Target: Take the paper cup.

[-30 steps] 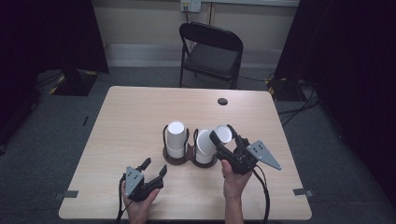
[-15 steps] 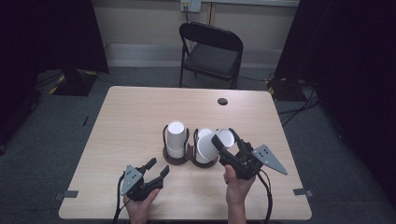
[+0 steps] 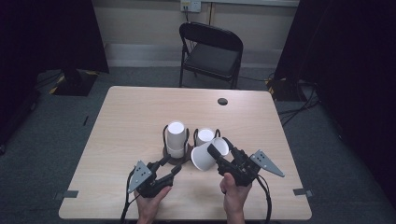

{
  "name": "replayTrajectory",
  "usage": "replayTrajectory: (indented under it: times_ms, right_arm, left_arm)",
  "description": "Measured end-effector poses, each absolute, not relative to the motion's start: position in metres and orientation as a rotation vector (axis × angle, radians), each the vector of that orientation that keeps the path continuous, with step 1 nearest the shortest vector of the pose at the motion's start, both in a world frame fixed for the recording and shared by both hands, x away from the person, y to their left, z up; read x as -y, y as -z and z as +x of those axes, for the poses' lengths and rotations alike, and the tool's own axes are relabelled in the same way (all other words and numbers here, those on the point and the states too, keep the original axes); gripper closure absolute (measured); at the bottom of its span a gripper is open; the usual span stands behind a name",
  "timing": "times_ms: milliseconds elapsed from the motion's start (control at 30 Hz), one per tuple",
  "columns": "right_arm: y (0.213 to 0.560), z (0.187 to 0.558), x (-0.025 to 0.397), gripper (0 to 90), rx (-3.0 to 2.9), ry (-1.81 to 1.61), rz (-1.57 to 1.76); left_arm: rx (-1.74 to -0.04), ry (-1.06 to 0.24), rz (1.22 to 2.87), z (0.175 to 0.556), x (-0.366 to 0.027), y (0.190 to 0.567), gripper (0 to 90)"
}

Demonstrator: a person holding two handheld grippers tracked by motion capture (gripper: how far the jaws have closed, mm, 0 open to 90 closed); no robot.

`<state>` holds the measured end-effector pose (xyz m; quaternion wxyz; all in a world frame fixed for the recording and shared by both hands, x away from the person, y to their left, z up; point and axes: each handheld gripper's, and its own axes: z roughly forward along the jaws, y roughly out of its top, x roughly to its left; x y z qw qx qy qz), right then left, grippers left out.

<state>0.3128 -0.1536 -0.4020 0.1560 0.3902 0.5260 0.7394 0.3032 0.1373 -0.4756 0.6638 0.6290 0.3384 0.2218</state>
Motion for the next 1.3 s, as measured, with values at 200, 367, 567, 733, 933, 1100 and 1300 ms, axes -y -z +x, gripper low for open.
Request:
replayTrajectory:
  times_ms: [200,367,567,733,933,1100,1300]
  right_arm:
    - [0.409,0.313,0.155,35.4,-1.512,-2.176,1.16]
    - [0.417,0.315,0.156,35.4,-1.507,-2.277,1.209]
    - [0.422,0.316,0.151,35.4,-1.531,-2.344,1.244]
    - [0.423,0.316,0.147,35.5,-1.56,-2.385,1.277]
    - [0.427,0.318,0.141,35.4,-1.596,-2.419,1.312]
    - [0.429,0.32,0.135,35.4,-1.632,-2.455,1.323]
    - [0.43,0.322,0.133,35.3,-1.648,-2.511,1.349]
  left_arm:
    - [-0.747,-0.482,1.405,0.304,-0.132,0.474,45.8]
    - [-0.704,-0.467,1.412,0.304,-0.127,0.473,46.7]
    - [-0.675,-0.413,1.372,0.305,-0.123,0.472,46.7]
    - [-0.66,-0.41,1.35,0.308,-0.121,0.471,48.5]
    - [-0.645,-0.362,1.321,0.308,-0.118,0.471,51.0]
    - [-0.632,-0.389,1.305,0.306,-0.112,0.468,53.4]
    - [-0.618,-0.397,1.272,0.305,-0.113,0.466,54.7]
